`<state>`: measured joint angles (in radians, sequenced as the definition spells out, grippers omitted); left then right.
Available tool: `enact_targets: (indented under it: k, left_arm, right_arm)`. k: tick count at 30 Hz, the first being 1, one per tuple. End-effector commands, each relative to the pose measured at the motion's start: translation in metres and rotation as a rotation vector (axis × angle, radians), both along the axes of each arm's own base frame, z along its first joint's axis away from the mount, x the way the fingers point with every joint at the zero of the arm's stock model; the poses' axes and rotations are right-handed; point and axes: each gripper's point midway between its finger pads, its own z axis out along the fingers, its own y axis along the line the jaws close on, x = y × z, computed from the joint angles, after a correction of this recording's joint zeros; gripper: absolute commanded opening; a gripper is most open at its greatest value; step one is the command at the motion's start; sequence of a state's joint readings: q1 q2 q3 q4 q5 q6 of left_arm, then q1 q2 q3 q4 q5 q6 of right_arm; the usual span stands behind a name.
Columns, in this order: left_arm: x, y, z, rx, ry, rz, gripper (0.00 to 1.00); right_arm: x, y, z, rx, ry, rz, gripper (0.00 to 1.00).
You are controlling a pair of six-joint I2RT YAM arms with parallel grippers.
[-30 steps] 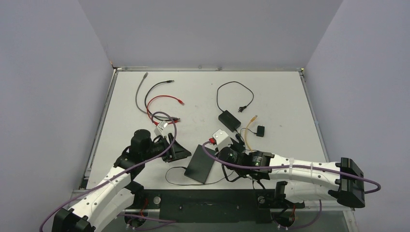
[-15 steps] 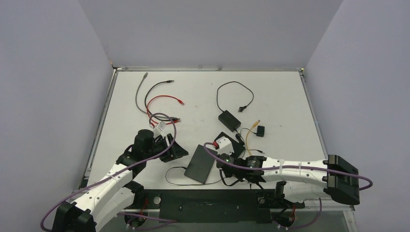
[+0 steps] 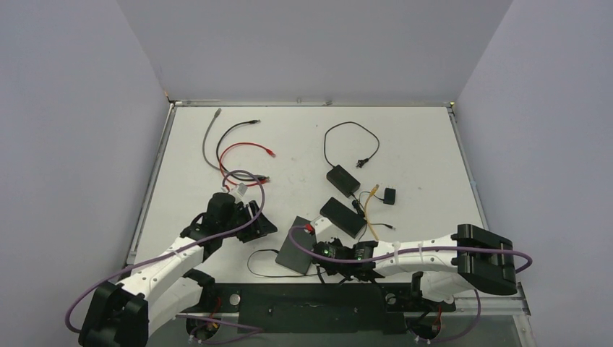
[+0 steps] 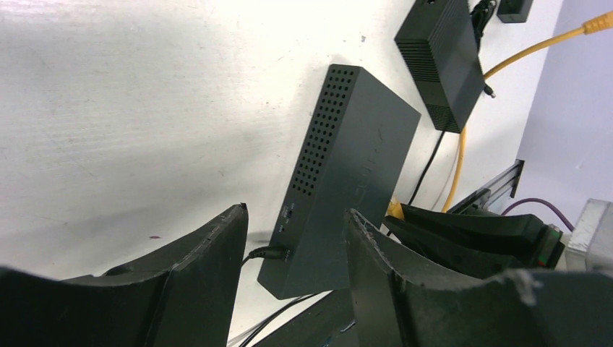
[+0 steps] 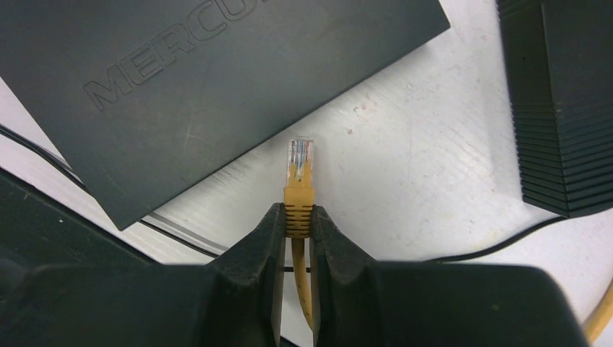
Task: Insert the plug into the switch port
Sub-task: Insert the connector into the switch port.
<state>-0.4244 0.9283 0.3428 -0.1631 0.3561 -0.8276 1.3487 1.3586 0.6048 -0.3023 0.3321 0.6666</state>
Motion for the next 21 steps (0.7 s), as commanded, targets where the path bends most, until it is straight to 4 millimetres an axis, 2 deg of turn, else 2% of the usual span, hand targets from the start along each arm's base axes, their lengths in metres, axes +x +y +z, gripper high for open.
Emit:
enact_targets:
  k: [1, 11, 21]
  left_arm:
    - [0.022, -0.006, 0.016, -0.009, -0.086, -0.012, 0.49]
    - [0.018, -0.017, 0.006, -0.024, -0.041, -0.096, 0.45]
    - [0.015, -0.016, 0.004, -0.002, -0.039, -0.12, 0.44]
  right_arm:
    - [0.003, 0.02, 0.005, 0.072, -0.031, 0.015, 0.0]
    - [-0.009, 0.038, 0.005, 0.077, -0.076, 0.121, 0.0]
    - [-0.011, 0.05, 0.017, 0.101, -0.144, 0.173, 0.0]
